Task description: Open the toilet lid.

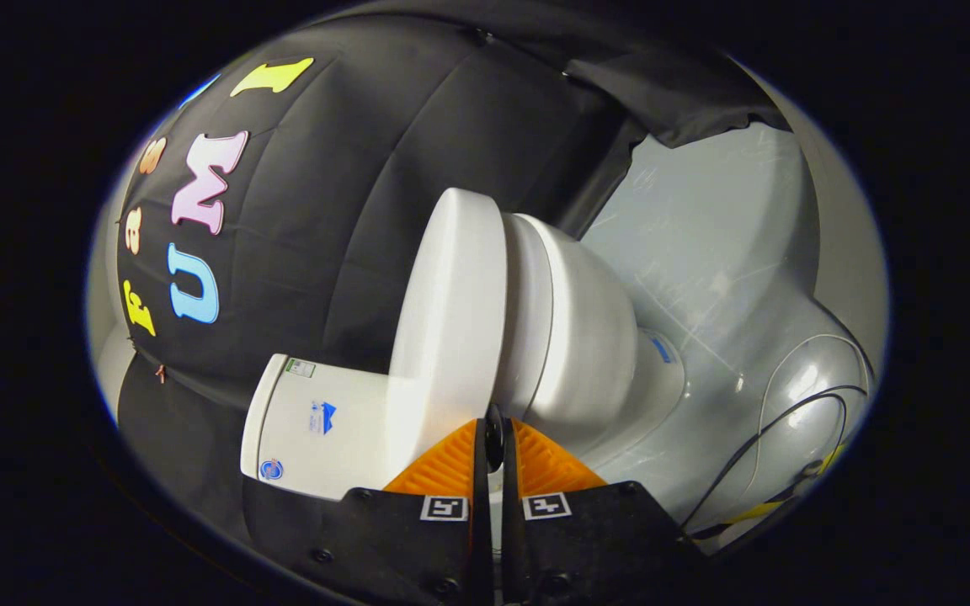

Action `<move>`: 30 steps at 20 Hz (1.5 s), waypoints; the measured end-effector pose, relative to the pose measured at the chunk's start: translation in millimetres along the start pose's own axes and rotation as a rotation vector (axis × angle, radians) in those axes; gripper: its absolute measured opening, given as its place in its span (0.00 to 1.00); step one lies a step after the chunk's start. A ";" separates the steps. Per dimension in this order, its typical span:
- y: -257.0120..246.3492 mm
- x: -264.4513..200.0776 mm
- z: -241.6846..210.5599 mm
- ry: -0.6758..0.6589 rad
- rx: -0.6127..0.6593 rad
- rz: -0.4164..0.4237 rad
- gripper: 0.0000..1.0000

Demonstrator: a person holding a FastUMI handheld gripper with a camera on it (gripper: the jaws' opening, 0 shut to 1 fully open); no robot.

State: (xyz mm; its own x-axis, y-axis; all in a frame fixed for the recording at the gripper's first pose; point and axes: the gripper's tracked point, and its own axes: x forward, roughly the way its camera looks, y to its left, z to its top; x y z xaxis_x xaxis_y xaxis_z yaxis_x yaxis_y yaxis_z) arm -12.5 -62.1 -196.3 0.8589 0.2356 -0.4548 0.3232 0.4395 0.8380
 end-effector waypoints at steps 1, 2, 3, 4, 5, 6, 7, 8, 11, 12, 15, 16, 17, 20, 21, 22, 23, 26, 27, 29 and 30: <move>-5.6 16.1 -11.0 0.008 0.010 -0.004 0.05; 3.9 1.2 -5.6 -0.003 -0.007 0.000 0.05; 4.4 0.3 -7.9 0.006 -0.002 -0.003 0.05; 7.1 0.6 -8.4 -0.001 0.006 -0.004 0.05; 6.2 0.0 -8.7 0.007 0.019 -0.007 0.05; 4.7 -0.7 -7.2 0.005 0.044 -0.017 0.05; 5.8 -1.5 -7.2 0.005 0.067 -0.026 0.05; 7.2 -2.2 -10.4 0.000 0.054 -0.032 0.05; 12.6 -2.8 -10.7 -0.004 0.001 -0.062 0.05; 19.8 -5.9 -8.7 -0.012 -0.016 -0.061 0.05; 39.8 -13.7 -4.5 -0.038 -0.079 -0.070 0.05; 48.6 -17.1 -2.9 -0.052 -0.110 -0.075 0.05; 57.2 -19.6 -2.6 -0.062 -0.144 -0.079 0.05; 82.5 -27.7 -2.5 -0.084 -0.219 -0.111 0.05; 90.7 -30.8 -3.7 -0.097 -0.246 -0.118 0.05; 100.3 -33.6 -4.7 -0.102 -0.276 -0.121 0.05; 110.6 -35.9 -5.4 -0.115 -0.306 -0.123 0.05; 144.9 -41.9 -8.8 -0.142 -0.404 -0.134 0.05; 155.3 -43.3 -9.9 -0.156 -0.441 -0.144 0.05; 172.6 -45.4 -15.7 -0.177 -0.528 -0.185 0.05; 179.2 -46.3 -18.2 -0.185 -0.560 -0.208 0.05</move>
State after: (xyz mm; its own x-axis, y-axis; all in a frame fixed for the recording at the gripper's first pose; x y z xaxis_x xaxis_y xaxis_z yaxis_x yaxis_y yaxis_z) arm -1.6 21.6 -30.6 0.8711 -0.0356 -0.4897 0.2767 0.8596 0.4296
